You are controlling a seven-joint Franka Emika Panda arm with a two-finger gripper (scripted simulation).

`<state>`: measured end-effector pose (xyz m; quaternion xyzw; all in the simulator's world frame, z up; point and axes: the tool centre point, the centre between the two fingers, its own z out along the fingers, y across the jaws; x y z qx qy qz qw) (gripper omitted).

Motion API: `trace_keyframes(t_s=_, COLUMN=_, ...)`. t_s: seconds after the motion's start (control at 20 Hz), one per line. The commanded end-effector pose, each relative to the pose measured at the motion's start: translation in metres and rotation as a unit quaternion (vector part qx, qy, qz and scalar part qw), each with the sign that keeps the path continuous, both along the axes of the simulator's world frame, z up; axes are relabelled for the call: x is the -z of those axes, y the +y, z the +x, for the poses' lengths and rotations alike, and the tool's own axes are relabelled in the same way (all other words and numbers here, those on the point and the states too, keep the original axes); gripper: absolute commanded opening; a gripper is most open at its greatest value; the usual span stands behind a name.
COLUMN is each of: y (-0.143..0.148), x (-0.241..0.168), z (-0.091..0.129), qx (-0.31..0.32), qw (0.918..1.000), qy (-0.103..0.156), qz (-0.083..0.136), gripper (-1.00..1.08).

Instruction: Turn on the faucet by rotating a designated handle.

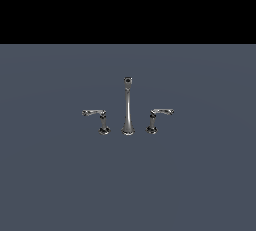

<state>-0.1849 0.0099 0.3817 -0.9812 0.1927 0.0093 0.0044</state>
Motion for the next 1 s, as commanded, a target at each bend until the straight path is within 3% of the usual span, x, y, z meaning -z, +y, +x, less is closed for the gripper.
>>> trace_keyframes(t_s=0.0, y=0.000, x=0.018, z=0.014, qx=0.035, qw=0.9994, qy=0.000, qz=0.000, gripper=-1.00)
trace_keyframes(t_s=0.45, y=-0.009, x=0.082, z=0.064, qx=0.158, qw=0.9874, qy=-0.001, qz=-0.001, gripper=-1.00)
trace_keyframes(t_s=0.95, y=-0.034, x=0.150, z=0.114, qx=0.289, qw=0.9574, qy=-0.002, qz=-0.003, gripper=-1.00)
